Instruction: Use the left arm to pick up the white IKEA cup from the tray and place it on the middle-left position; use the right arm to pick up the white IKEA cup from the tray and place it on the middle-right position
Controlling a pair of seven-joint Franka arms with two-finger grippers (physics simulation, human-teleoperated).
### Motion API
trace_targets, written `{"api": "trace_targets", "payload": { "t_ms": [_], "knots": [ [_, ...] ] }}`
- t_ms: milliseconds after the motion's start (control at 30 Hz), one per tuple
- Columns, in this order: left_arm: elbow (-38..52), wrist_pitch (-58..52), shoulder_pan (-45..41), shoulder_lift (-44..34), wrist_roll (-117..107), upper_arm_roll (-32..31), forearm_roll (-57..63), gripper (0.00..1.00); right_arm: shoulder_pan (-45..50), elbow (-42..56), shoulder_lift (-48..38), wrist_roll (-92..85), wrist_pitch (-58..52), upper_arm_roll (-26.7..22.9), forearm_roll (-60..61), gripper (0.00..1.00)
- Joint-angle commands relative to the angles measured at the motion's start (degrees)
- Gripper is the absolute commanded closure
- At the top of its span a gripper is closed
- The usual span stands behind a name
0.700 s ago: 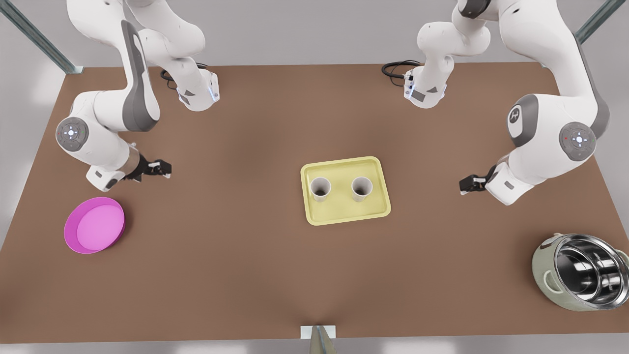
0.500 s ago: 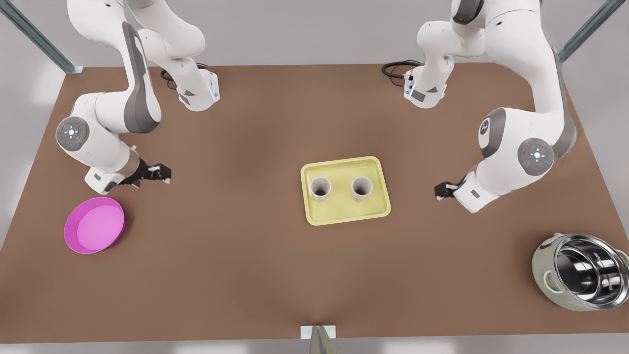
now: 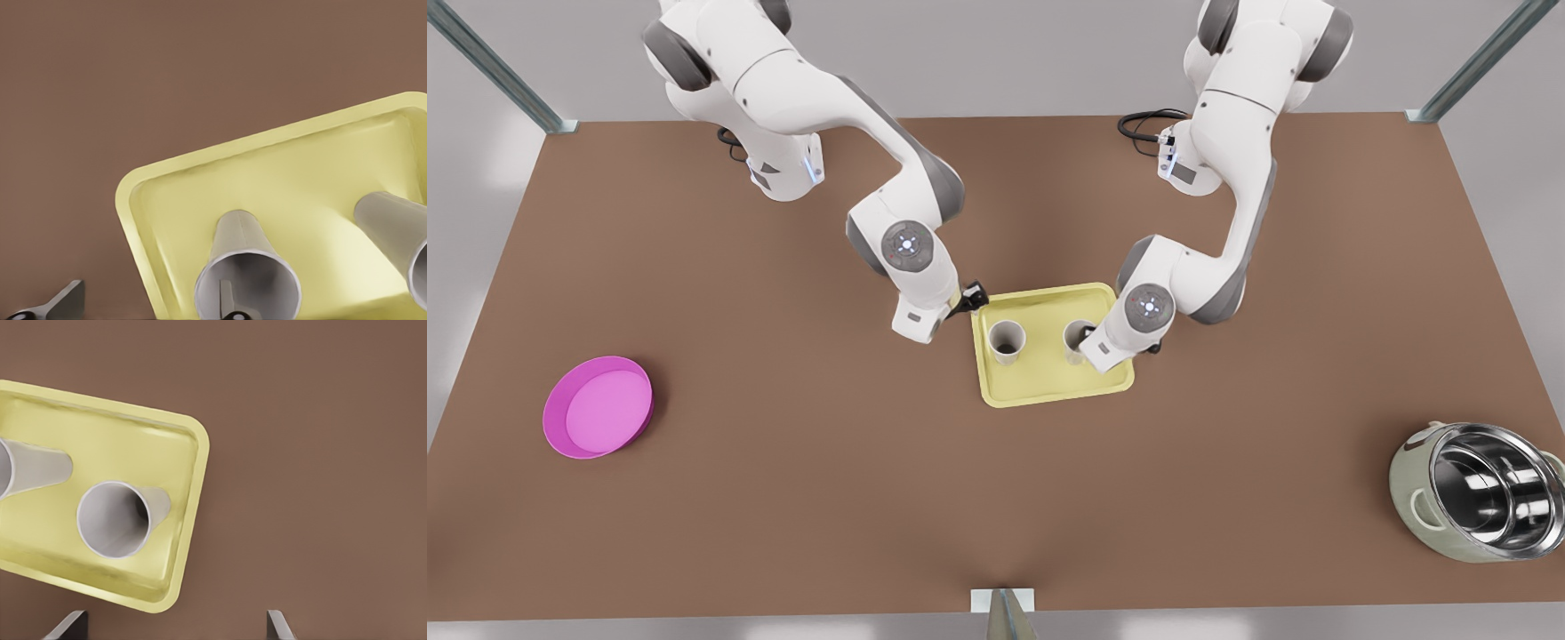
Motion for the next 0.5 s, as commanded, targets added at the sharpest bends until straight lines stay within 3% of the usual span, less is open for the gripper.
{"api": "trace_targets", "payload": {
  "t_ms": [0,133,233,467],
  "knots": [
    [-1.2,9.9,-0.1,0.1,-12.9,-0.1,-0.1,0.01,1.0,0.2,2.7,21.0,10.1,0.0,0.5,0.0],
    [-1.2,11.8,-0.6,2.1,-13.7,-0.1,-0.1,0.01,3.4,4.4,8.2,22.2,11.0,-0.3,0.4,0.0],
    [-4.5,11.3,-1.8,-1.1,-14.8,-0.1,0.1,0.01,4.3,4.5,10.9,22.3,11.1,-0.4,0.1,0.0],
    [-7.9,11.8,-2.9,-2.0,-15.5,-0.1,0.4,0.01,5.6,3.6,12.2,22.9,14.0,-0.4,-0.3,0.0]
  ]
}}
